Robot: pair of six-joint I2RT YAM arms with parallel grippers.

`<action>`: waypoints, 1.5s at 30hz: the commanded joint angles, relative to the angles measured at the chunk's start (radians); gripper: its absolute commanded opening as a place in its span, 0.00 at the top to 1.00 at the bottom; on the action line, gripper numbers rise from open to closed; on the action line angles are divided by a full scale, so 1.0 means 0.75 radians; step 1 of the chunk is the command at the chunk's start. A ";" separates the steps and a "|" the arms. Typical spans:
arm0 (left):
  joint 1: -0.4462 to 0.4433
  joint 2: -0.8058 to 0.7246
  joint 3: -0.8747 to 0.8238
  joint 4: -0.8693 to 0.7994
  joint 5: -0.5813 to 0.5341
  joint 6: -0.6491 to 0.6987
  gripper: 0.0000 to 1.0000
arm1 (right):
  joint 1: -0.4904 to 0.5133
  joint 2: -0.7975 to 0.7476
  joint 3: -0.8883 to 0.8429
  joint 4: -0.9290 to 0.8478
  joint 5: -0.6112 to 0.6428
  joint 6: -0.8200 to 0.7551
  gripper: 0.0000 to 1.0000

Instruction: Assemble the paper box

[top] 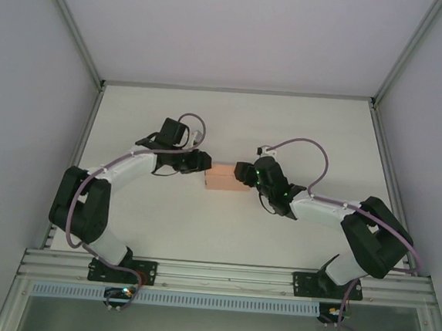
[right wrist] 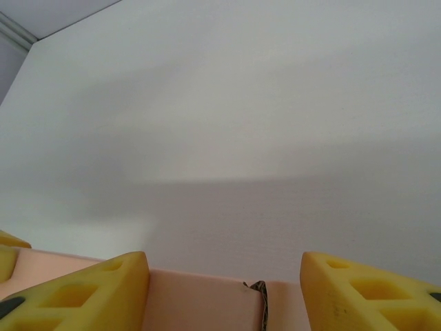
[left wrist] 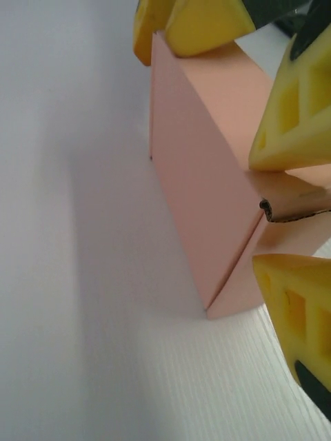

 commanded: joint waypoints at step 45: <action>-0.093 0.300 -0.540 0.295 -0.240 -0.016 0.63 | -0.305 0.243 -0.440 0.587 -0.700 -0.073 0.85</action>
